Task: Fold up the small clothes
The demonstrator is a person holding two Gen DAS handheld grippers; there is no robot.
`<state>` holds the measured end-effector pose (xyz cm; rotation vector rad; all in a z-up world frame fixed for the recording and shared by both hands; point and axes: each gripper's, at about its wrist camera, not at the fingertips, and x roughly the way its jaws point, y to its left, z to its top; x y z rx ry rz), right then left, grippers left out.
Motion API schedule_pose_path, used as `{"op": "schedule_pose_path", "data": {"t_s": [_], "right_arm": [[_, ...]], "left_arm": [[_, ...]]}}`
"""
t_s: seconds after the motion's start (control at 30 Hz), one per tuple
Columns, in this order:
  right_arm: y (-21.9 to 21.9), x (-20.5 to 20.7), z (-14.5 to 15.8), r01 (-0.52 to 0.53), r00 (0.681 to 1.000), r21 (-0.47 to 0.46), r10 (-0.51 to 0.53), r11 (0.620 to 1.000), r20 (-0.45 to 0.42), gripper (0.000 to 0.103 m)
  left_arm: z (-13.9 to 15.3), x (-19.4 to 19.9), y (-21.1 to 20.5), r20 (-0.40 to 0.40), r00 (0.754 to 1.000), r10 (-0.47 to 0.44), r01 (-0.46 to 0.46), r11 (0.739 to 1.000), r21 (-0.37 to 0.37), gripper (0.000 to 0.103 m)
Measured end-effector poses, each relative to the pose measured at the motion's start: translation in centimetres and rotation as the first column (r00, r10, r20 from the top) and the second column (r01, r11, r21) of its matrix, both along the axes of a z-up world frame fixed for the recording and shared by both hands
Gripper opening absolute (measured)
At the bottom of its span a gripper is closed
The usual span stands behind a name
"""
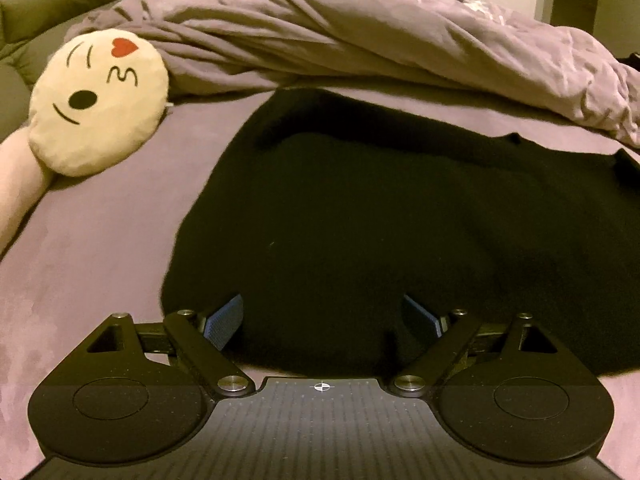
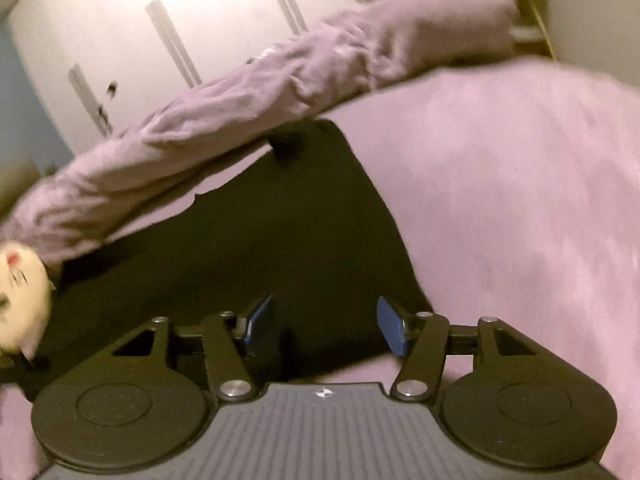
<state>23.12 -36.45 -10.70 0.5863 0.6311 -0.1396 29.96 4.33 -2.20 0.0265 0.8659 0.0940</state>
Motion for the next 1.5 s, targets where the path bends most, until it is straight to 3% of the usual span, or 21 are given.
{"op": "schedule_pose_path", "data": {"t_s": [0.13, 0.27, 0.43, 0.5, 0.53, 0.57, 0.6, 0.67, 0.73, 0.77, 0.87, 0.97, 1.0, 1.07, 1.2, 1.3, 1.37, 1.5], "right_arm": [[-1.7, -1.2, -1.3, 0.059, 0.998, 0.164, -0.054, 0.985, -0.032, 0.062], [-2.4, -1.3, -2.0, 0.08, 0.997, 0.258, -0.08, 0.963, -0.012, 0.064], [-2.7, 1.3, -3.0, 0.106, 0.994, 0.348, -0.111, 0.931, -0.008, 0.067], [-2.5, 2.7, -3.0, 0.108, 0.994, 0.36, -0.114, 0.927, -0.004, 0.063], [-2.4, 3.2, -2.9, 0.101, 0.994, 0.351, -0.106, 0.931, -0.004, 0.057], [-2.1, 3.7, -2.7, 0.1, 0.995, 0.323, -0.103, 0.941, -0.007, 0.032], [-1.9, 3.8, -2.3, 0.099, 0.995, 0.281, -0.101, 0.955, -0.007, 0.021], [-1.7, 3.4, -1.1, 0.116, 0.992, 0.198, -0.124, 0.973, 0.03, 0.019], [-1.1, 3.1, -0.4, 0.122, 0.99, 0.103, -0.129, 0.987, 0.061, 0.019], [-0.4, 3.4, -0.6, 0.106, 0.994, 0.04, -0.107, 0.994, 0.028, 0.02], [0.2, 3.0, -1.3, 0.115, 0.992, -0.014, -0.115, 0.993, -0.044, 0.035], [0.5, 0.9, -0.3, 0.151, 0.988, -0.075, -0.153, 0.986, -0.012, 0.037], [0.9, 0.3, 0.3, 0.17, 0.985, -0.13, -0.171, 0.977, 0.0, 0.042], [2.3, -0.9, 1.3, 0.183, 0.983, -0.253, -0.174, 0.95, 0.057, 0.042], [6.2, -1.2, 2.5, 0.062, 0.99, -0.379, -0.01, 0.923, 0.138, 0.042], [9.6, 0.0, 2.8, -0.066, 0.977, -0.444, 0.147, 0.893, 0.151, 0.042], [11.9, 1.3, 2.9, -0.125, 0.966, -0.478, 0.217, 0.87, 0.141, 0.042], [15.2, 4.3, 3.1, -0.177, 0.945, -0.513, 0.29, 0.84, 0.148, 0.04]], "left_arm": [[-0.2, -1.3, 1.9, -0.009, 0.999, 0.043, -0.043, 0.998, -0.055, 0.094], [-1.9, -2.0, 4.1, -0.067, 0.992, 0.107, -0.113, 0.989, -0.093, 0.094], [-3.8, -2.1, 5.7, -0.121, 0.98, 0.16, -0.173, 0.979, -0.109, 0.094], [-4.1, -2.0, 6.0, -0.116, 0.979, 0.165, -0.179, 0.976, -0.122, 0.094], [-4.1, -2.0, 6.2, -0.111, 0.98, 0.166, -0.18, 0.975, -0.13, 0.094], [-4.2, -1.9, 6.4, -0.106, 0.98, 0.169, -0.183, 0.974, -0.132, 0.094], [-4.3, -1.9, 6.5, -0.104, 0.98, 0.172, -0.185, 0.974, -0.133, 0.094], [-4.4, -1.9, 6.9, -0.1, 0.98, 0.171, -0.184, 0.972, -0.142, 0.094], [-4.2, -2.0, 7.1, -0.093, 0.982, 0.166, -0.179, 0.972, -0.151, 0.094], [-4.0, -2.2, 7.4, -0.086, 0.983, 0.165, -0.177, 0.971, -0.16, 0.094], [-3.1, -2.9, 8.7, -0.043, 0.982, 0.182, -0.187, 0.969, -0.161, 0.094], [-2.3, -2.8, 11.1, -0.007, 0.975, 0.22, -0.219, 0.964, -0.153, 0.094], [-2.2, -2.5, 12.2, 0.001, 0.971, 0.24, -0.236, 0.958, -0.16, 0.094], [-2.3, -1.6, 13.5, 0.002, 0.967, 0.256, -0.251, 0.949, -0.189, 0.095], [-3.2, 1.4, 14.6, -0.02, 0.976, 0.217, -0.214, 0.934, -0.285, 0.095], [-3.7, 3.6, 14.2, -0.031, 0.987, 0.159, -0.16, 0.926, -0.343, 0.097], [-4.1, 5.0, 13.4, -0.028, 0.995, 0.094, -0.098, 0.938, -0.333, 0.102], [-5.5, 7.7, 12.6, -0.105, 0.994, -0.014, -0.02, 0.949, -0.314, 0.103]]}}
